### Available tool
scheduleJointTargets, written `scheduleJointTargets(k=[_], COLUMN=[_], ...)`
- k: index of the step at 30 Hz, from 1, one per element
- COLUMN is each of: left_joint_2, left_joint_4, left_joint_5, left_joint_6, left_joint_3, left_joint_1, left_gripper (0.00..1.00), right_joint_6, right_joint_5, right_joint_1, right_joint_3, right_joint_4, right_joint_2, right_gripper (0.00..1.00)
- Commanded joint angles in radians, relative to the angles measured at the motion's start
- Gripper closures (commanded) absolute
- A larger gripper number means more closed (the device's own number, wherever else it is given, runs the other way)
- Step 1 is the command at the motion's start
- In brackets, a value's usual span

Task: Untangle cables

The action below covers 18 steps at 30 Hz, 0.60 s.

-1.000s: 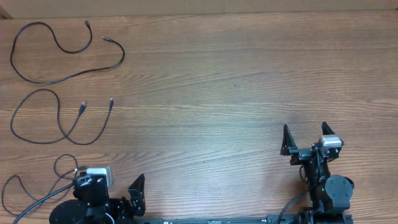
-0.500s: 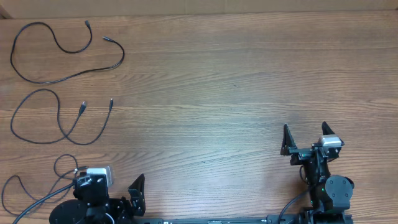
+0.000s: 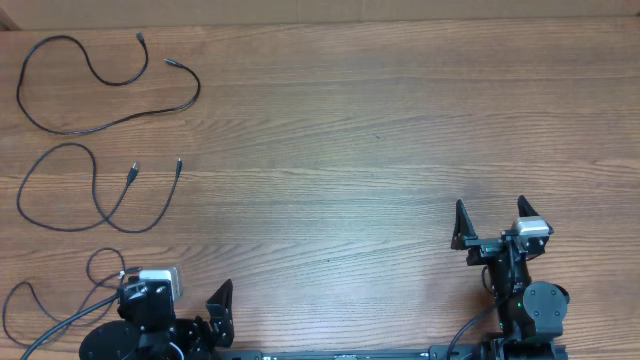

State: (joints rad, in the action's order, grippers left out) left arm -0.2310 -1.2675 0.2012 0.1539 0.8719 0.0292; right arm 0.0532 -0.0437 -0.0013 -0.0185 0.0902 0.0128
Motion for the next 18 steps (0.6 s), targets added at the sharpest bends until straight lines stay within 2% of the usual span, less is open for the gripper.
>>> scheduleJointTargets(k=[1, 11, 14, 18], left_joint_2=[0.007, 0.007, 0.008, 0.041], left_joint_4=[0.003, 0.032, 0.13, 0.354], left_joint_5=[-0.001, 0.002, 0.003, 0.038], left_joint_6=[0.008, 0.006, -0.018, -0.124], left_joint_3=[-0.002, -0.01, -0.057, -0.178], left_joint_1=[-0.004, -0.006, -0.006, -0.006], left_gripper=[0.0, 0.0, 0.0, 0.0], right_joint_6=[0.008, 0.007, 0.007, 0.008], right_joint_5=[0.012, 0.012, 0.012, 0.012], right_joint_1=[-0.005, -0.005, -0.005, -0.005], right_joint_3=[0.01, 0.01, 0.01, 0.01], right_joint_4=[-0.006, -0.006, -0.006, -0.006], right_joint_2=[-0.01, -0.01, -0.01, -0.01], right_gripper=[0.0, 0.0, 0.0, 0.0])
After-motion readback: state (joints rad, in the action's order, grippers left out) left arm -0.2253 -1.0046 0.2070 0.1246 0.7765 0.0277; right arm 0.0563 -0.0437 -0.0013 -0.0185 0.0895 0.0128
